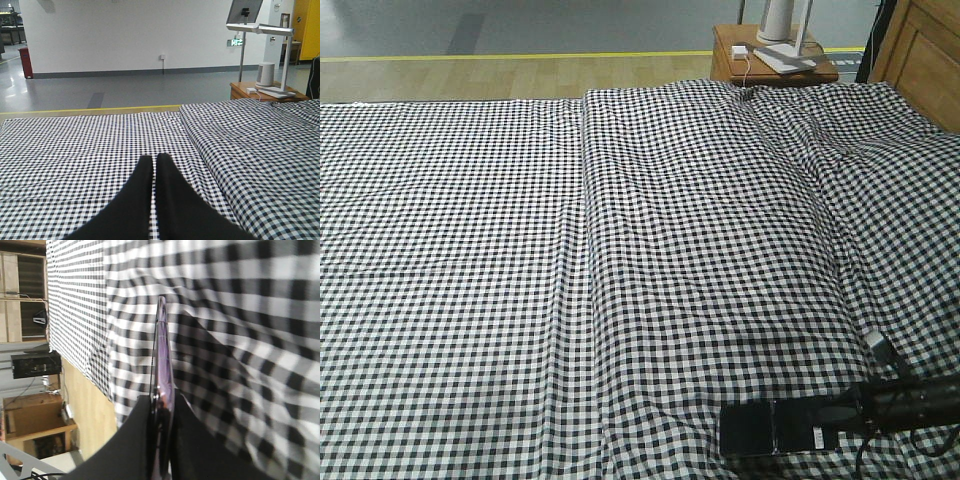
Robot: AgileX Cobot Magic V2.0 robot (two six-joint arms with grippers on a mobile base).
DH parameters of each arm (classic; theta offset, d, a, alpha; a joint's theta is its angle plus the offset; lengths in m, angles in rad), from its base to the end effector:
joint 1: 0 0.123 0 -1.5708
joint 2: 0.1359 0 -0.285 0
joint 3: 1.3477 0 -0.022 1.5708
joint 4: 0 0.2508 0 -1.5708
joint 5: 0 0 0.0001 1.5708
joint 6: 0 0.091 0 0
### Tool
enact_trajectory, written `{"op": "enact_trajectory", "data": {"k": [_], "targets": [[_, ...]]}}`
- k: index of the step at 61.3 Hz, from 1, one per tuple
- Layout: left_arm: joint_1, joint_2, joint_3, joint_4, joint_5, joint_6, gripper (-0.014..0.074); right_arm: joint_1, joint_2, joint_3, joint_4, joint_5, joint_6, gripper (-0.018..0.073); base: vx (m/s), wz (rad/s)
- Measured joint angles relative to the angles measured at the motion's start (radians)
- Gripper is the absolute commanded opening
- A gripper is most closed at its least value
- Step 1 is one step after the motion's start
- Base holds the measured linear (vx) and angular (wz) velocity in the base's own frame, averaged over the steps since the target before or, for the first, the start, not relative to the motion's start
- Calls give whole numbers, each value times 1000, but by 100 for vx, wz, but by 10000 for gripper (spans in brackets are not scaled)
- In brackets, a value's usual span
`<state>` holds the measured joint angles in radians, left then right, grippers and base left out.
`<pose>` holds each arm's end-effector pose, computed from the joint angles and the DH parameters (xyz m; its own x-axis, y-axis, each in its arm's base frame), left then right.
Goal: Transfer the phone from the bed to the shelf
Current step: 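Lift the phone with the right gripper up off the bed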
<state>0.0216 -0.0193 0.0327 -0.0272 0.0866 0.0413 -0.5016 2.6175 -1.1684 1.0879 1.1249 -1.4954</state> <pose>0.0564 0.0010 0.1953 -0.0130 0.0139 -0.9998 -0.0191 0.9997 0.0142 0.3052 -0.0844 -0.0561 -0.9916 0.0485 -0.1198 -0.0777 0.5169 0.8525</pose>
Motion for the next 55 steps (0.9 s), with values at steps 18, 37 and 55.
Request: {"op": "enact_trajectory", "data": {"k": [18,37,55], "targets": [[0,0,0,0,0,0,1,0,-244,113,-1,-1,-7,-3,0,0],[0,0,0,0,0,0,1,0,-563,223,7,11,1,-3,0,0],[0,0,0,0,0,0,1,92,-823,231,17,17,45,-3,0,0]]}}
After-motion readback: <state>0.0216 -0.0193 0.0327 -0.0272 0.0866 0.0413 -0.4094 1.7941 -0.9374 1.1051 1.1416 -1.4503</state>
